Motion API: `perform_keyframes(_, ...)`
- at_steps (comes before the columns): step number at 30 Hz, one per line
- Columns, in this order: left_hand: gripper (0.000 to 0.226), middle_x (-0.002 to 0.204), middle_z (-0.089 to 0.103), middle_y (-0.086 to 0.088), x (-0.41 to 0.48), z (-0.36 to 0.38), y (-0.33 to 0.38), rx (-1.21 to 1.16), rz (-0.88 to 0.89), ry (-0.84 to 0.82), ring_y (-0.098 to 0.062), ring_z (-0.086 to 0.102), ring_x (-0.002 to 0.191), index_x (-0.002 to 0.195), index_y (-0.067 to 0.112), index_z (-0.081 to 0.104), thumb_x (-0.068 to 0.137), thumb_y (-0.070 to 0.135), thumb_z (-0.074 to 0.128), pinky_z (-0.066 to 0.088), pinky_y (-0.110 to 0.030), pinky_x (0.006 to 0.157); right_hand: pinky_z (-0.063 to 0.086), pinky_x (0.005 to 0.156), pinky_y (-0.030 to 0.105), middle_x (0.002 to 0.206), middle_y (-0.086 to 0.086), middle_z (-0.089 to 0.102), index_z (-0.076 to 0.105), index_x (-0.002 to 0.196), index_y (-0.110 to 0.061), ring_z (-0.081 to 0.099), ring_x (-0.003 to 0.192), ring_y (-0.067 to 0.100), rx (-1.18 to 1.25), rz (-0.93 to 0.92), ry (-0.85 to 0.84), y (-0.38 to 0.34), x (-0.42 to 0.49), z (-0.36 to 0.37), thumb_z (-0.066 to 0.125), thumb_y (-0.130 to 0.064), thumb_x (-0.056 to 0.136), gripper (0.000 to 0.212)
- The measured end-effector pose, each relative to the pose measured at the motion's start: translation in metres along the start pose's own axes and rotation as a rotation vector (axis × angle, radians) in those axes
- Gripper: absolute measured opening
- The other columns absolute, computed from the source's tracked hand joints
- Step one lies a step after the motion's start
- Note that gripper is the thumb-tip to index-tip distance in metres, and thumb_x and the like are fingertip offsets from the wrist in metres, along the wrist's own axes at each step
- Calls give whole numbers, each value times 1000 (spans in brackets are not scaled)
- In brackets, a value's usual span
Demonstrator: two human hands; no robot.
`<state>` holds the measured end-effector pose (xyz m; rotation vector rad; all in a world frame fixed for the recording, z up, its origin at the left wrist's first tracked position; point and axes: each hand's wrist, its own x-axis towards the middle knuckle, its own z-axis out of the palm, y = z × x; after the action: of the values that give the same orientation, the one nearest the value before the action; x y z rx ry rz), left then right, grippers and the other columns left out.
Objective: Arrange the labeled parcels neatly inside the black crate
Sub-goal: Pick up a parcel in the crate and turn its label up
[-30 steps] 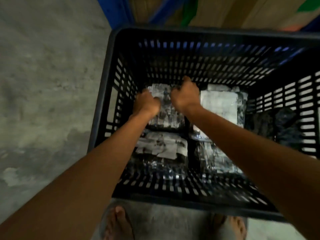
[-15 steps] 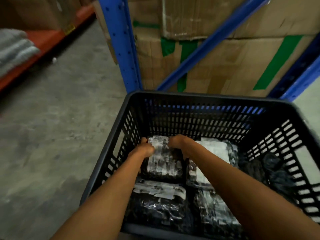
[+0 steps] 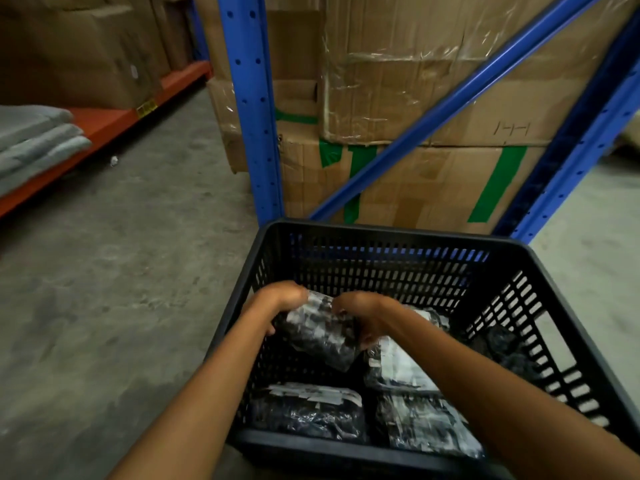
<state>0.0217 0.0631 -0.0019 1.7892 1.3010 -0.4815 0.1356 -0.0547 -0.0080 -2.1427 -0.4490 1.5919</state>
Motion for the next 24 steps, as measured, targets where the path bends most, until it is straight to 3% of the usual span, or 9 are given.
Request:
perform_keyframes(2,58,137,53,-14,-15,-12,5,-29,106,46,-27,63,90,142,11,44,92,41,44,52,-29,55,51,63,31,74,6,57,54,83,-12,55,63,21,26,-18,10,-2,-14,-12,45,-36,93,27)
perform_keyframes(6,55,97,66,-11,-44,-23,11,-229,201,132,-18,59,56,123,9,54,82,46,51,45,-20,44,53,68,33,74,9,65,58,87,-11,62,72,24,137,-38,25,-5,-34,-43,47,-60,87,50)
perform_keyframes(8,58,84,65,-10,-51,-27,13,-349,258,141,-18,56,57,113,6,63,73,48,58,44,-23,47,54,78,35,87,11,68,63,91,-11,64,85,26,189,-77,-55,0,-47,-62,60,-73,72,66)
perform_keyframes(10,57,79,61,-5,-55,-32,13,-399,359,149,-15,55,65,104,8,71,62,45,68,45,-27,54,56,83,36,97,10,71,70,96,-11,65,94,25,165,-173,-205,9,-61,-79,81,-65,57,67)
perform_keyframes(14,67,110,57,10,-54,-34,8,-245,548,195,-12,57,108,128,14,60,68,28,87,42,-14,77,52,95,25,87,5,79,80,70,-12,61,117,25,35,-346,-387,27,-71,-98,85,-19,67,9)
perform_keyframes(16,70,119,47,4,-50,-29,3,-132,601,314,-14,43,121,132,16,56,72,40,84,36,-18,95,57,86,23,87,9,79,79,72,-9,67,109,24,92,-373,-333,32,-67,-101,78,-16,74,7)
perform_keyframes(18,67,126,40,1,-47,-21,-2,-113,589,389,-12,35,122,126,18,57,74,55,76,31,-25,107,59,74,25,84,11,76,71,84,-4,70,86,20,241,-388,-278,36,-60,-103,78,-31,75,29)
perform_keyframes(20,67,130,56,-1,-44,-10,-3,-286,561,339,-14,52,121,124,15,60,76,60,71,43,-35,108,49,67,28,78,9,69,68,88,-8,60,71,18,341,-373,-191,36,-54,-100,76,-56,69,52)
perform_keyframes(24,48,120,71,-3,-41,3,-1,-441,498,273,-17,67,106,113,18,65,85,57,64,52,-34,95,53,71,32,87,4,68,75,82,-18,63,84,19,301,-244,-9,30,-42,-81,60,-90,50,81)
